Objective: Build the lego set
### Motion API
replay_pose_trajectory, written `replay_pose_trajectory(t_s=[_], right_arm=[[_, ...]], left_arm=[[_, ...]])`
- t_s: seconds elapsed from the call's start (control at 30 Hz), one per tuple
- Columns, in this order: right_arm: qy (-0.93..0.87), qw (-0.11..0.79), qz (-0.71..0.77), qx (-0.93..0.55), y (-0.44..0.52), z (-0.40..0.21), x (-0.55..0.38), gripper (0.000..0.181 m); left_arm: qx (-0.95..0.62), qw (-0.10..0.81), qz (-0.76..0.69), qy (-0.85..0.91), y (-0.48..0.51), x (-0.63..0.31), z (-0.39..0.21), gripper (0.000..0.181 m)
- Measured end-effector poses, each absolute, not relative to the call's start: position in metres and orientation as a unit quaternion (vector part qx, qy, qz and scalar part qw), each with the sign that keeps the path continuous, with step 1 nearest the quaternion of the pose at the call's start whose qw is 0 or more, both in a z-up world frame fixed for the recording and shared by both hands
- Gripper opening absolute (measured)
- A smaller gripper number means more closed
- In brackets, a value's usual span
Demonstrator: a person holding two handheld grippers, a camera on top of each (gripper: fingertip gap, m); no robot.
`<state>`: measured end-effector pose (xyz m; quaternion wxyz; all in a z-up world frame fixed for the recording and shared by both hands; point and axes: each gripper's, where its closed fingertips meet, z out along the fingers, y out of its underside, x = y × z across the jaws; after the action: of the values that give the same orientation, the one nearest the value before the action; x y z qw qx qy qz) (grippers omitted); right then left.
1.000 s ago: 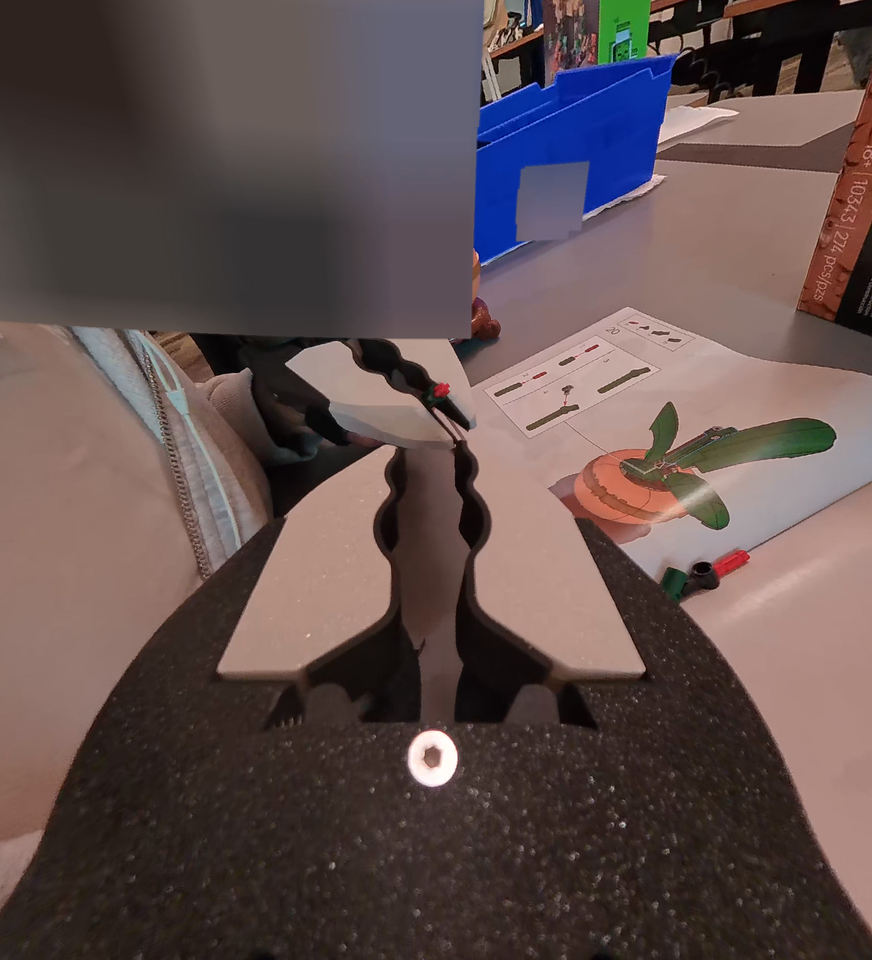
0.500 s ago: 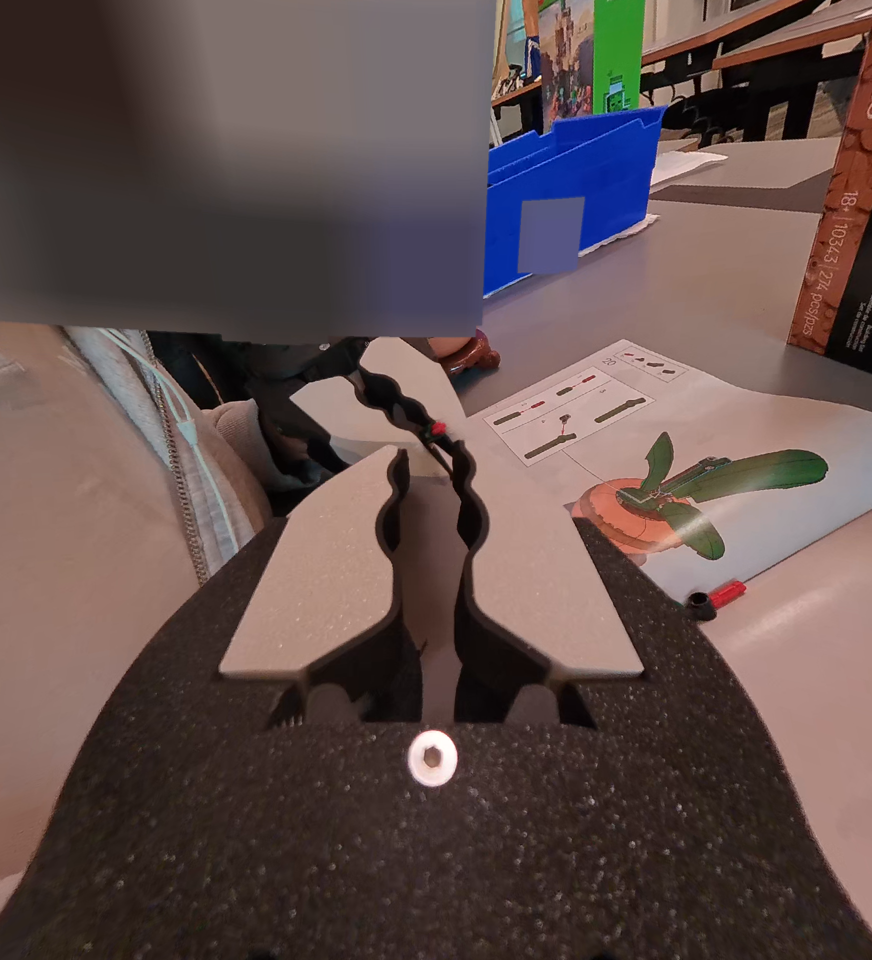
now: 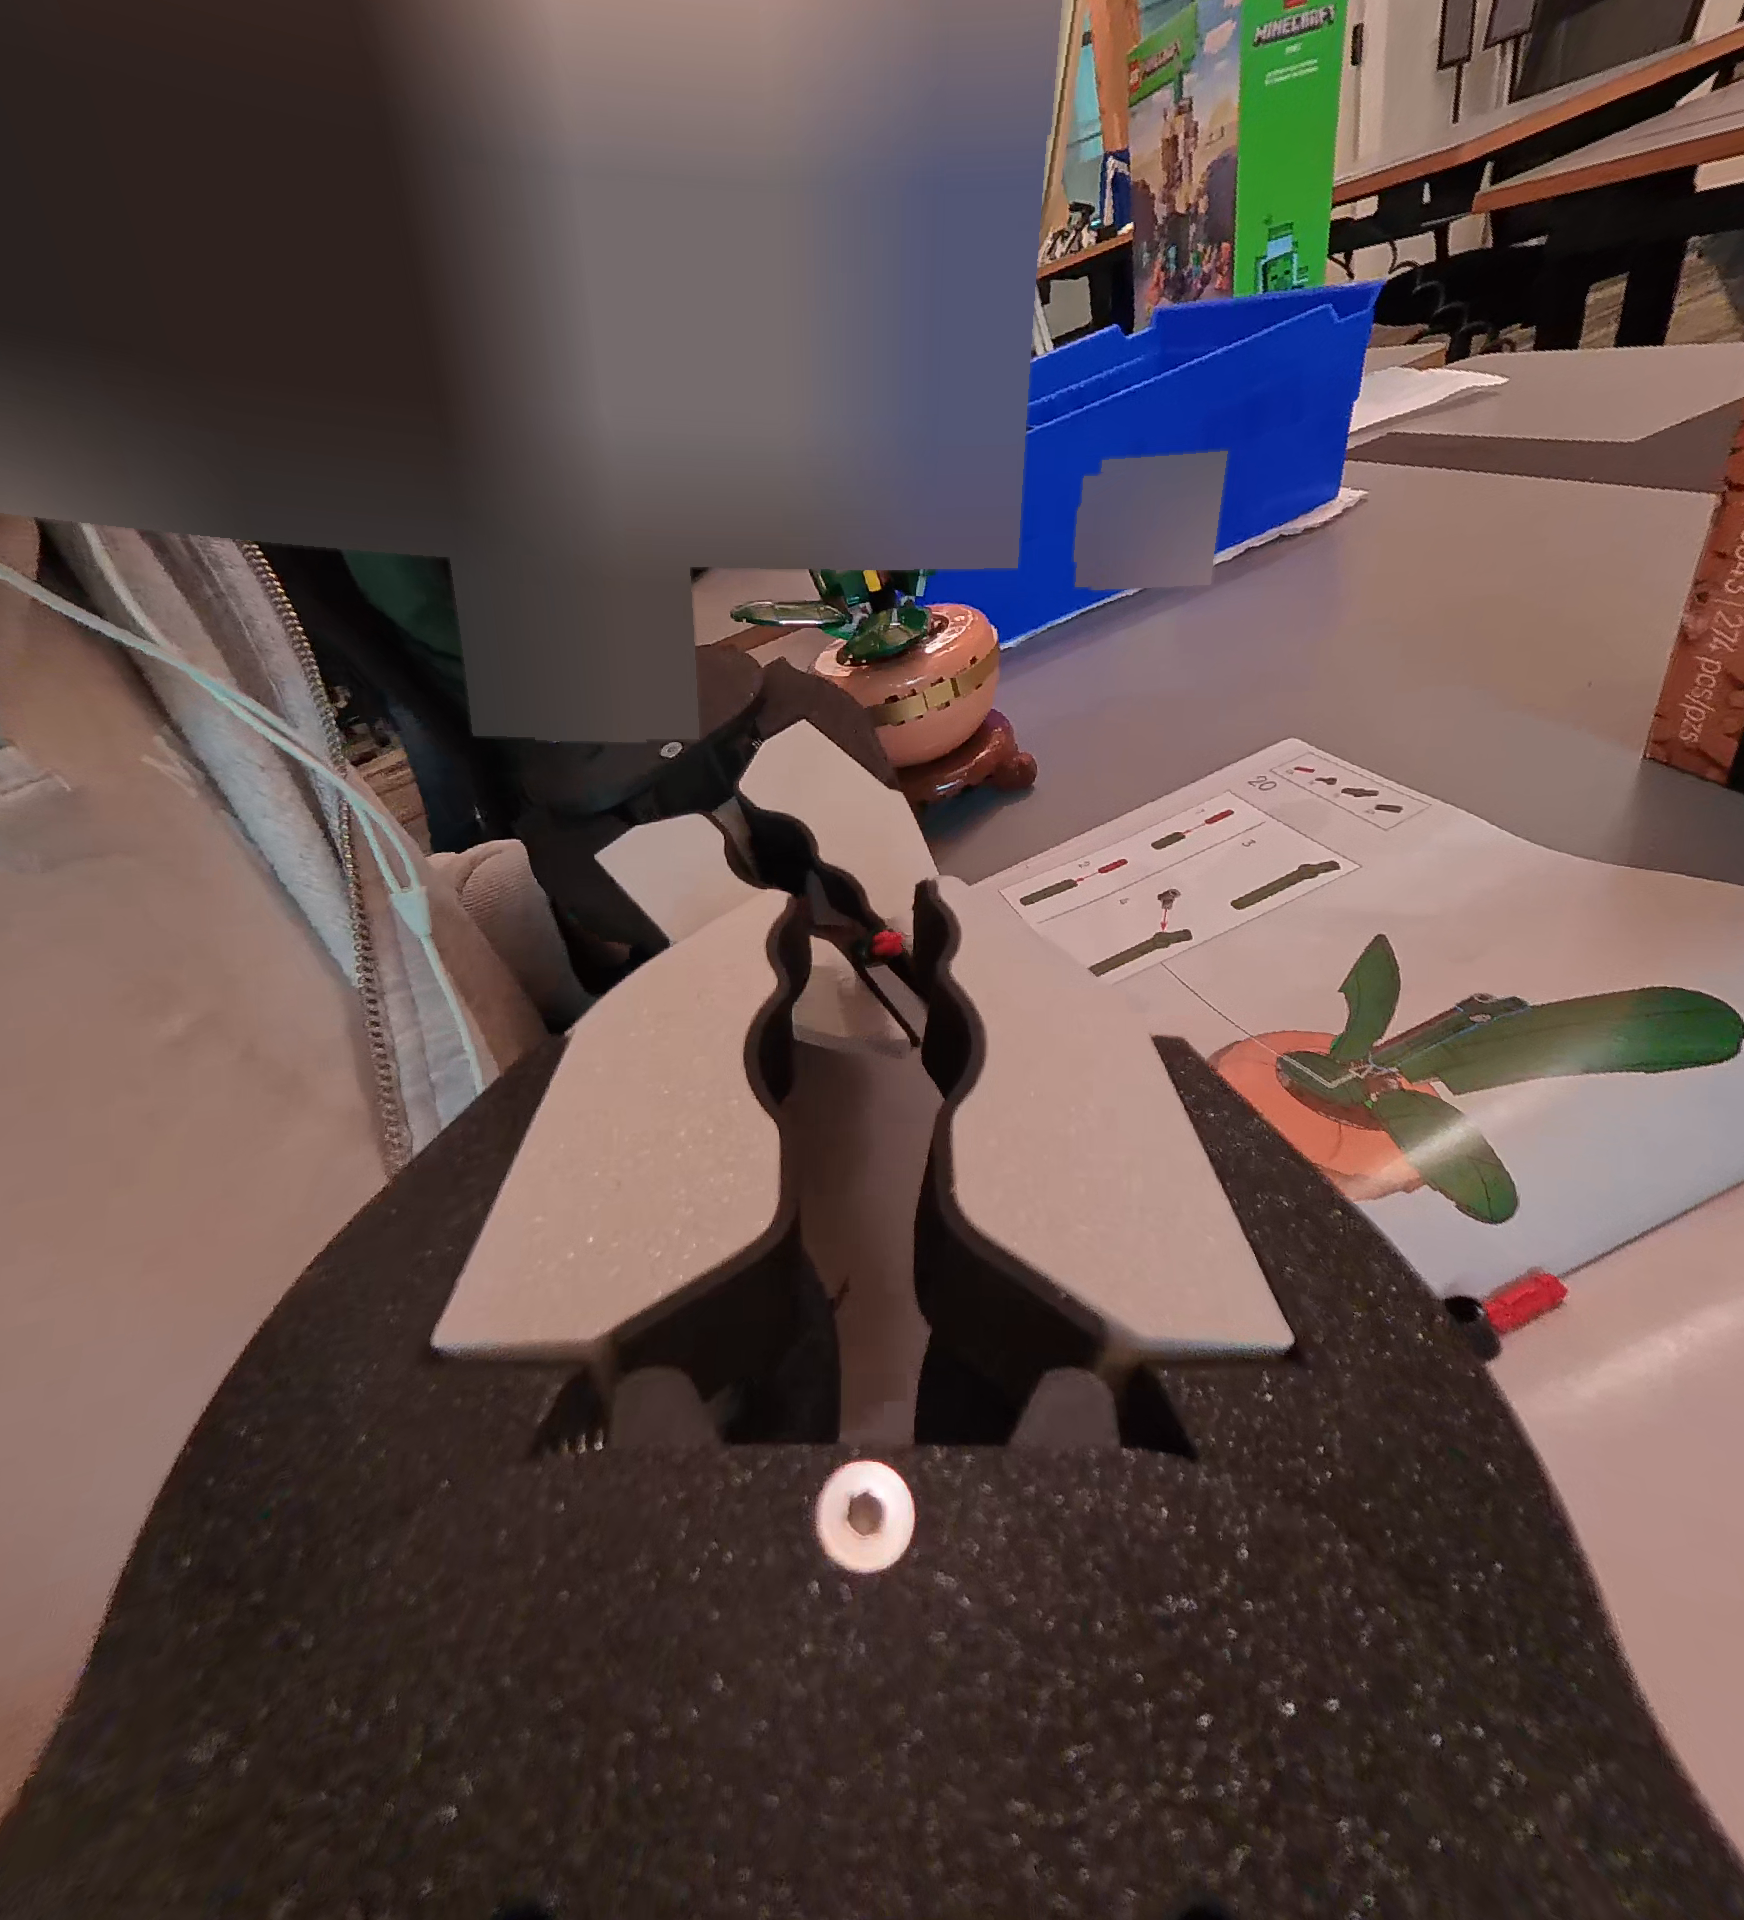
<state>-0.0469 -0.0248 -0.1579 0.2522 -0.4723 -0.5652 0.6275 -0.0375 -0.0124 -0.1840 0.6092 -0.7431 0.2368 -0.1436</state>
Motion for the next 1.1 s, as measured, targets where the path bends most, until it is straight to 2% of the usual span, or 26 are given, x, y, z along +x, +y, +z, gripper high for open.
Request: replay_pose_trajectory(t_s=[0.37, 0.83, 1.1], right_arm=[[-0.573, 0.232, 0.634, -0.464, -0.0322, -0.1623, -0.0489, 0.018], [-0.588, 0.249, 0.622, -0.453, -0.035, -0.1634, -0.0515, 0.011], [-0.583, 0.264, 0.619, -0.455, -0.0287, -0.1599, -0.0524, 0.013]], left_arm=[[-0.738, 0.611, -0.148, 0.247, -0.0133, -0.0341, -0.1832, 0.006], [-0.736, 0.606, -0.147, 0.264, -0.015, -0.0295, -0.185, 0.006], [-0.736, 0.617, -0.142, 0.239, -0.0122, -0.0362, -0.1816, 0.006]])
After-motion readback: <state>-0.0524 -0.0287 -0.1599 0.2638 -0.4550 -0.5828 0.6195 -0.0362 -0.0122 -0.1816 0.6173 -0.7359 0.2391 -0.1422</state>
